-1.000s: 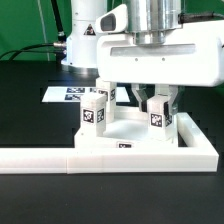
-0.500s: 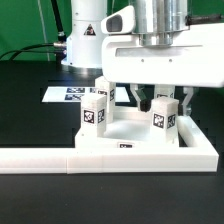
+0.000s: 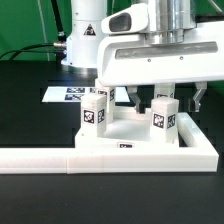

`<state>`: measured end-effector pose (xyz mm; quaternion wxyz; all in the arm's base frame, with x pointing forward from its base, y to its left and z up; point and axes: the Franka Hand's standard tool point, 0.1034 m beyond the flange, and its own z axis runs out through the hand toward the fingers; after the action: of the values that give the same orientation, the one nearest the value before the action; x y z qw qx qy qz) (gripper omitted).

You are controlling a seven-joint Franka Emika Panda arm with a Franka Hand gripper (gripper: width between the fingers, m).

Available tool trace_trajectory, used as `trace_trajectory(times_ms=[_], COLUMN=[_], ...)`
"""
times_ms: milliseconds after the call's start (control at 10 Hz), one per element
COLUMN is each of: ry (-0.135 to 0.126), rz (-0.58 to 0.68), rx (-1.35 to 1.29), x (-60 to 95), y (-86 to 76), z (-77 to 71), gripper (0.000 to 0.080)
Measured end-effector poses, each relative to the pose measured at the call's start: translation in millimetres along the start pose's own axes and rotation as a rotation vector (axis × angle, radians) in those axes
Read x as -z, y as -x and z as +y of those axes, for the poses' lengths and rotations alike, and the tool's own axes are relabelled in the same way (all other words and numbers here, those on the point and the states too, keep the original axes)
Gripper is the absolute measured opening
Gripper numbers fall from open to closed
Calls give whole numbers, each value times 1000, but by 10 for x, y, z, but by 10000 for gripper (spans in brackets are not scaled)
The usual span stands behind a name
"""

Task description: Assemble square table

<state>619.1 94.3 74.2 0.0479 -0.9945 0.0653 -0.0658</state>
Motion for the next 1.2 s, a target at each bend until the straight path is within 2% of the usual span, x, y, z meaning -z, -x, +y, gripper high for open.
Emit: trace_trajectory(times_ms=[200,500,900,1000,1100,1200], ry=[2,26,34,34,34,34], rz=[0,-2,-6,-6,-6,-6], rx=[137,391,606,602,599,583], x=[0,-1,-4,-8,-8,-10], y=[-1,6,-3,-6,-6,-5], z=[3,-19,21,46,46,48], gripper=[648,648,648,563,427,427])
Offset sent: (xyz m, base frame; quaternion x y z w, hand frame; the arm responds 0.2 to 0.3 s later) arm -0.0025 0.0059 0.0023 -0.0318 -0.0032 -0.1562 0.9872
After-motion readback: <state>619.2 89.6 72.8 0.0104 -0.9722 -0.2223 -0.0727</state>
